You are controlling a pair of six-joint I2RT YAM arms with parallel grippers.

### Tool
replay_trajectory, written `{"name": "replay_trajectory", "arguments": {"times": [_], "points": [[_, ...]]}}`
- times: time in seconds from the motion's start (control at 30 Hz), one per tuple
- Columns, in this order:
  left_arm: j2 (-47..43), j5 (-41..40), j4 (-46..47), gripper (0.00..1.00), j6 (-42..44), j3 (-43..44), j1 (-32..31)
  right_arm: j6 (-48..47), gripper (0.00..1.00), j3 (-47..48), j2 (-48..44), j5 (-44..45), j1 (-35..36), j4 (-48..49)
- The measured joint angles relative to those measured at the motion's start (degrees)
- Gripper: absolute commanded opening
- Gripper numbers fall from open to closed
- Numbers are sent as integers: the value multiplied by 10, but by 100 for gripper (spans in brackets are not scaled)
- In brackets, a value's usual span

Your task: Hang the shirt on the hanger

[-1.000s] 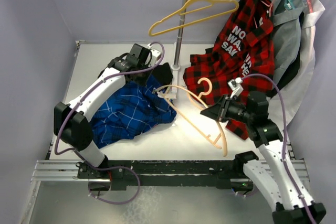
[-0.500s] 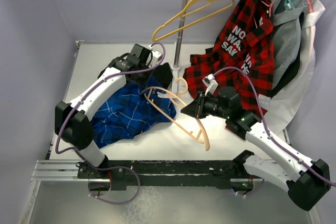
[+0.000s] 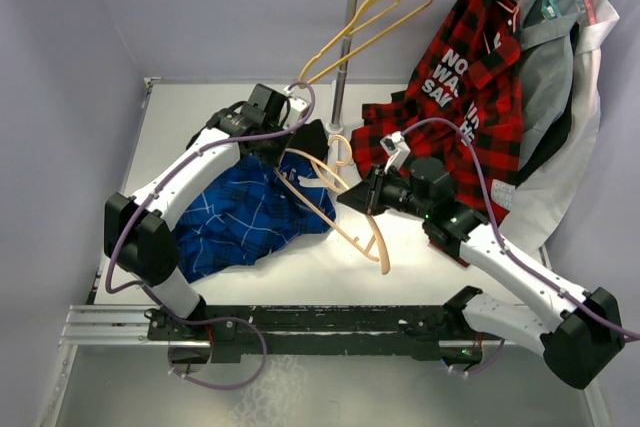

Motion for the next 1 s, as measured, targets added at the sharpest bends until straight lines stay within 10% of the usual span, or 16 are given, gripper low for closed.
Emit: {"name": "replay_trajectory", "arguments": {"times": [1.0], "points": [[-3, -44, -12, 6, 38, 0, 0, 73, 0, -58, 148, -34, 23, 251]]}}
